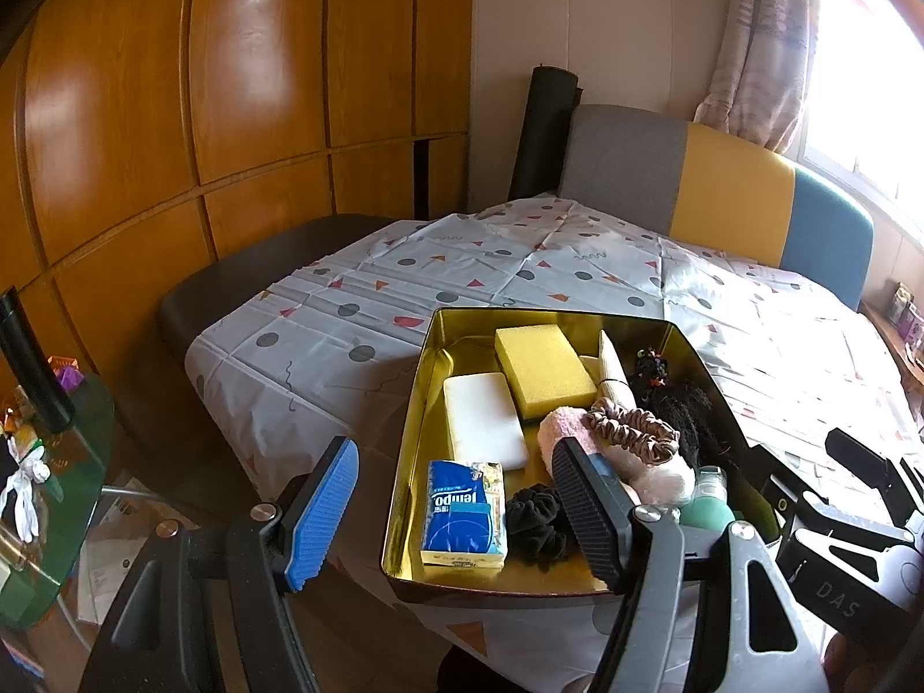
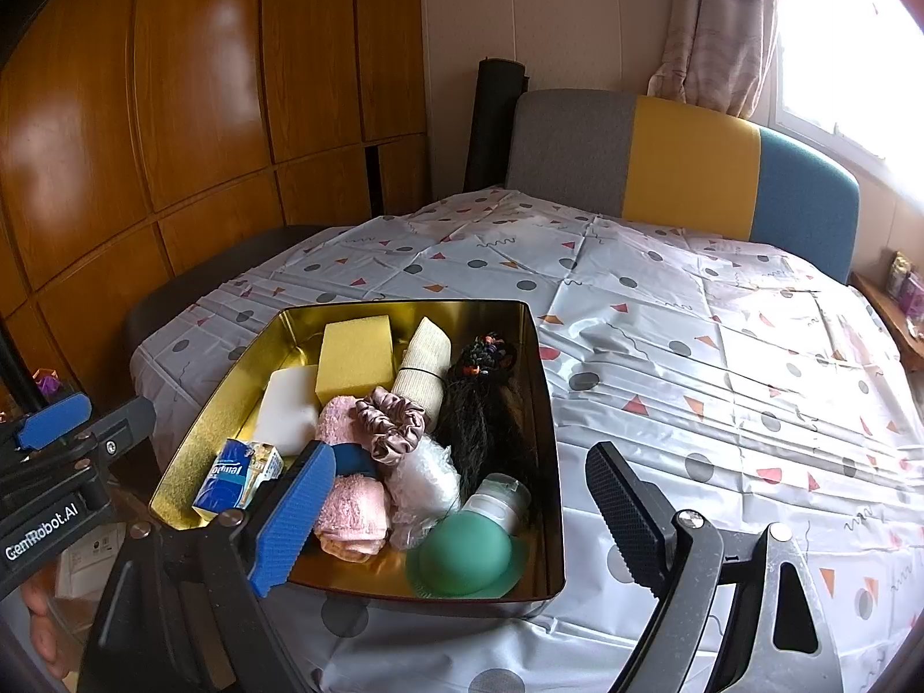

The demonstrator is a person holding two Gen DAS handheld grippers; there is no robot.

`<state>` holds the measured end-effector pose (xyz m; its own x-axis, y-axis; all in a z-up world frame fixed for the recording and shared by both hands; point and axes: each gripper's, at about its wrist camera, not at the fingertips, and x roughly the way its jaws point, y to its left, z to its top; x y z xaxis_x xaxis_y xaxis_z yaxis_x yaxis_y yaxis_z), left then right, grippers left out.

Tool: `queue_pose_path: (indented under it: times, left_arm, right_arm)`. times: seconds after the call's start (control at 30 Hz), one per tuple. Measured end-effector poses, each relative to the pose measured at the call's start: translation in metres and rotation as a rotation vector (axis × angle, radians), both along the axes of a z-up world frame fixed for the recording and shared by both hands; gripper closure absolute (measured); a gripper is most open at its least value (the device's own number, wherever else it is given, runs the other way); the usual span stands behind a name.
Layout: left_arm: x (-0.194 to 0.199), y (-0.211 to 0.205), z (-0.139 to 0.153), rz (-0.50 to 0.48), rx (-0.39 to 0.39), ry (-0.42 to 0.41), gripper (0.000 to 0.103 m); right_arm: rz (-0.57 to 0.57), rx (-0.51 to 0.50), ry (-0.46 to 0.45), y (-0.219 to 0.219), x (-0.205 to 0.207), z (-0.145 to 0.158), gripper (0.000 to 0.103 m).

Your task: Organize soft objects

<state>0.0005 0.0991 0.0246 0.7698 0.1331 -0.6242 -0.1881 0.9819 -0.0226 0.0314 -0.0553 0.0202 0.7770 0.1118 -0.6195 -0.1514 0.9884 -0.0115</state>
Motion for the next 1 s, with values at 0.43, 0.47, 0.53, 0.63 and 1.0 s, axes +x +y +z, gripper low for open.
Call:
queue_pose_path:
  times: [0.43, 0.47, 0.53, 0.63, 1.0]
  left_arm:
    - [-0.001, -0.002, 0.000, 0.009, 0.004, -0.006, 0.032]
    - [-0.001, -0.003, 0.000, 0.008, 0.009, -0.011, 0.032]
    - [0.000, -0.004, -0.002, 0.009, 0.014, -0.004, 0.032]
    - [0.001, -0.007, -0.004, 0.004, 0.027, -0.007, 0.032]
    - [0.002, -0.013, -0.001, -0.049, 0.005, -0.040, 0.045]
  right_arm:
    - [-0.001, 0.002, 0.003, -0.001, 0.000, 0.000, 0.013]
    - [-0.002, 0.003, 0.003, -0.001, 0.000, -0.001, 0.013]
    - [-0.003, 0.002, 0.005, -0.001, 0.000, -0.001, 0.012]
    - [-0.005, 0.005, 0.010, -0.002, 0.001, -0.003, 0.012]
    - [-0.018, 0.019, 0.025, -0.010, 0.007, -0.008, 0.012]
